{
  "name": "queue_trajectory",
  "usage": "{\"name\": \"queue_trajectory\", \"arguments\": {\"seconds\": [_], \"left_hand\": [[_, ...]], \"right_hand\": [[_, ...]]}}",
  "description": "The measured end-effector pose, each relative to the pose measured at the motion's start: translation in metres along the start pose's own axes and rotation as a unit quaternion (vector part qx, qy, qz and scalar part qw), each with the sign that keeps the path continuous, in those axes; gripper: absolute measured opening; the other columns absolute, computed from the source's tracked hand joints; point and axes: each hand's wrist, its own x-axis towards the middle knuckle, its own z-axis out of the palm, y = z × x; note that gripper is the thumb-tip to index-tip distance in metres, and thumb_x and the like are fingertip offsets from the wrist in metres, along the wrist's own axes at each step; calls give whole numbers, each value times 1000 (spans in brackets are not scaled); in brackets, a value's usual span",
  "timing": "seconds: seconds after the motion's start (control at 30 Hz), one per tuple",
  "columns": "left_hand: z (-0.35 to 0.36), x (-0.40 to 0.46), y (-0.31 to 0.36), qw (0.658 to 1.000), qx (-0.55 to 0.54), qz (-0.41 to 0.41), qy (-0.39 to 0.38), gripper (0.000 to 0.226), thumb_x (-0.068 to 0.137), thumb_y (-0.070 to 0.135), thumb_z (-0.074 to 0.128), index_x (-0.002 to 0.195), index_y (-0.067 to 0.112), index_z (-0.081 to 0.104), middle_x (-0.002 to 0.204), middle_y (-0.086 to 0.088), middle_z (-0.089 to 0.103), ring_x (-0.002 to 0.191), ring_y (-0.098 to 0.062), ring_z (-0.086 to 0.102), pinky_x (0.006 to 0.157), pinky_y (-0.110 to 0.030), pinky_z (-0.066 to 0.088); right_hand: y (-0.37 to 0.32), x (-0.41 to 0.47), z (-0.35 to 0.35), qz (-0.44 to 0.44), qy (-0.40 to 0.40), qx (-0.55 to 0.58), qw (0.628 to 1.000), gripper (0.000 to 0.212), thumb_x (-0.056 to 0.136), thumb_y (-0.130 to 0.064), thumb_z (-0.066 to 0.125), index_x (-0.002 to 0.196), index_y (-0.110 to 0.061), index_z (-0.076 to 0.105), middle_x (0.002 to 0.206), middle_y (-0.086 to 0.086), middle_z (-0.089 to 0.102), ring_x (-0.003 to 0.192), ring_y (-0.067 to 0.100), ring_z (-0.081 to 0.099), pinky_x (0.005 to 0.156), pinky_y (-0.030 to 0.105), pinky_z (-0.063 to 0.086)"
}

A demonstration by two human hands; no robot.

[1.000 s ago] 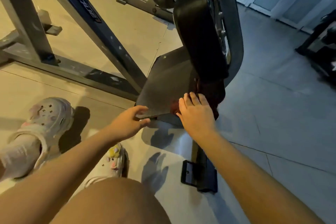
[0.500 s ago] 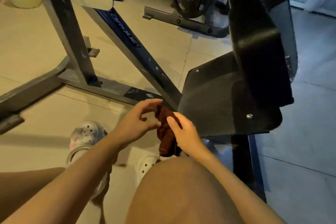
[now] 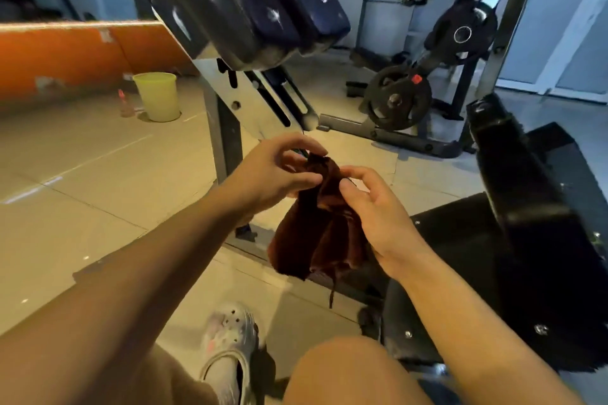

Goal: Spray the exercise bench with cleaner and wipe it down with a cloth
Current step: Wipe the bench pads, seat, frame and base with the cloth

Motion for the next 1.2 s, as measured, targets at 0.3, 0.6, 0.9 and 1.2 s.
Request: {"name": "queue_trajectory", "arguments": {"seconds": [0.3,0.6,0.9,1.2], "left_hand": [[4,6,20,957,280,45,-57,19,89,15,67,88,31,56,101,7,60,88,-10,60,72,-25,56],[-13,1,7,943,312,88,-71,19,86,19,68,84,33,56,88,23,53,87,-4,59,78,-19,53],[-36,-12,4,937,331,71,-81,28,88,15,67,85,41,56,92,19,58,91,-6,61,81,-18,53],[-51,-24,8,971,227,72,0,23,91,15,60,83,35,53,93,20,57,89,1,58,71,-12,51]], "right_hand": [[-42,15,-22,-48,46,-276,959,19,89,-13,69,97,-28,60,96,-1,67,90,20,66,80,47,58],[-22,5,6,-129,-3,-350,928,29,81,-40,74,83,-31,47,84,-7,62,80,14,61,74,31,56],[-9,24,13,-196,-37,-426,883,23,96,-4,49,96,-22,64,89,-9,60,83,8,54,70,9,40],[-3,20,13,-83,-133,-343,926,39,76,-57,66,110,-39,58,110,-25,56,106,-2,54,91,19,46]]}}
